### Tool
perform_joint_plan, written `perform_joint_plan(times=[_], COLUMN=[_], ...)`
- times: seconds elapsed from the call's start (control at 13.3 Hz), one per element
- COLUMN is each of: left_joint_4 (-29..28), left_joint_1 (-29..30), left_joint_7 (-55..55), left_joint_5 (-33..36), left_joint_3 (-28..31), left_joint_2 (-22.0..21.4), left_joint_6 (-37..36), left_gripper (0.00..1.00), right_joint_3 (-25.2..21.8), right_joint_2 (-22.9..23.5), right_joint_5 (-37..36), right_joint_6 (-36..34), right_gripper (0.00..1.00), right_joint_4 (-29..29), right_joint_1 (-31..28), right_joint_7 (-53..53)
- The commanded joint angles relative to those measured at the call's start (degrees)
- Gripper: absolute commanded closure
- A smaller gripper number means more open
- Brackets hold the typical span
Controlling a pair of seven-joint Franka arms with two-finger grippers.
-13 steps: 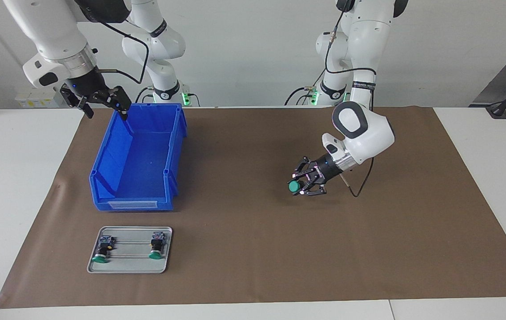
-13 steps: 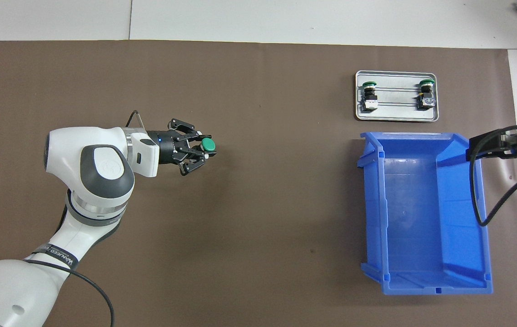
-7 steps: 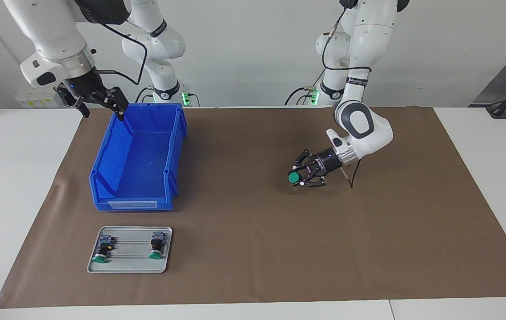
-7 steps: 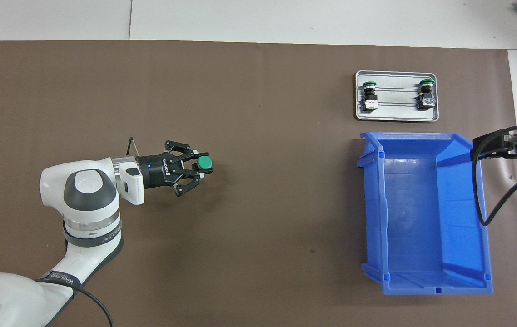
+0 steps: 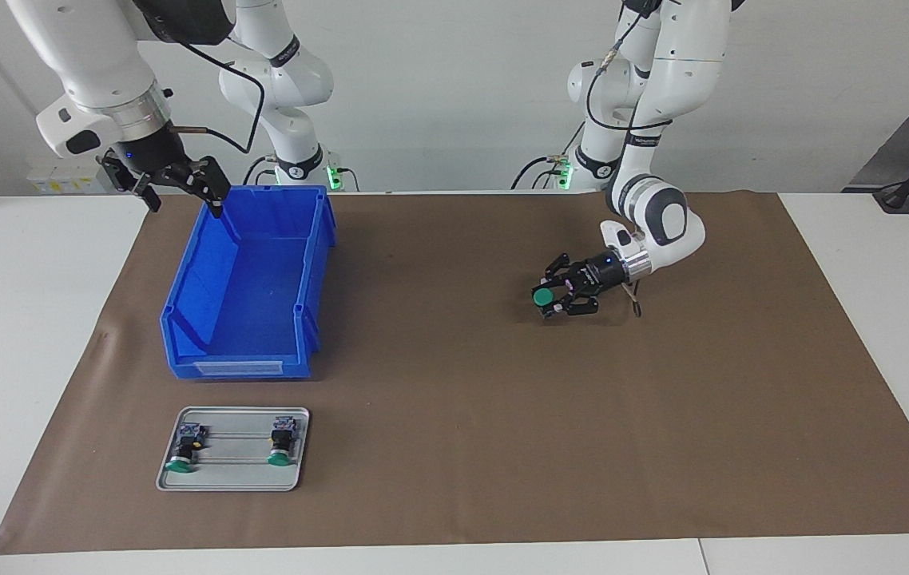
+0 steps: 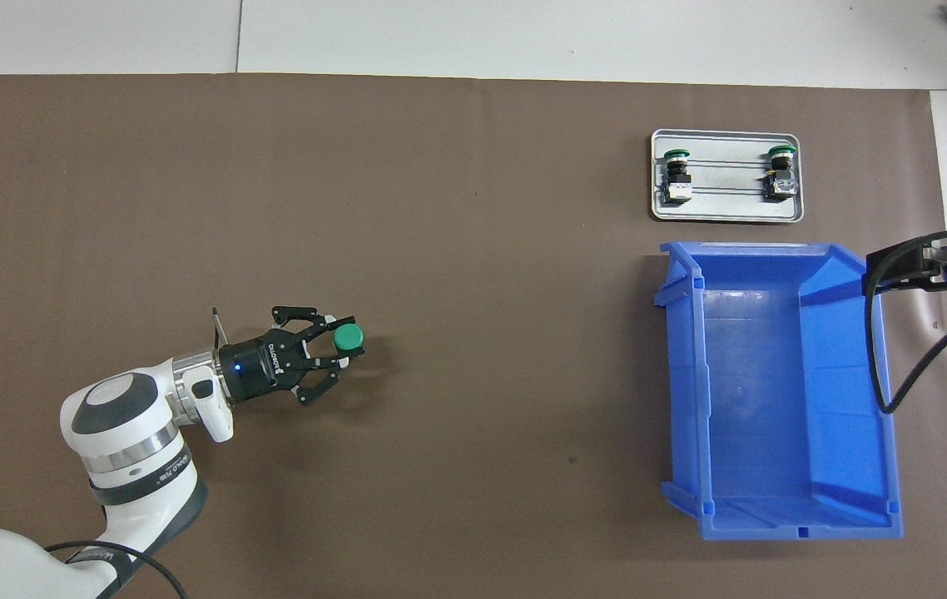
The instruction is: Place and press button with both arms
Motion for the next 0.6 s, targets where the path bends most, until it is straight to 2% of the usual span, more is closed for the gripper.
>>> perform_joint_plan(times=[0.0, 0.15, 0.53], left_joint_4=[-5.5, -9.1, -11.7], left_joint_1=[1.6, 2.2, 2.2], left_joint_7=[4.9, 9.6, 12.8], left_joint_5=[-1.9, -2.0, -1.9], left_joint_3=[-0.3, -0.4, -0.3], left_joint_2=[-4.3, -5.7, -6.6], left_joint_6=[-4.2, -5.2, -5.8], left_gripper=[1.00, 1.00, 1.00], right_joint_3=[0.4, 0.4, 0.4], right_joint_2=[-0.9, -0.9, -0.9], right_joint_5=[-0.8, -0.8, -0.8], right_joint_6=[0.3, 0.3, 0.3], right_gripper=[0.00, 0.00, 0.00], right_joint_4=[-1.4, -1.6, -1.6], right_joint_1=[-0.5, -0.6, -0.5], right_joint_7=[-0.1, -0.2, -0.1])
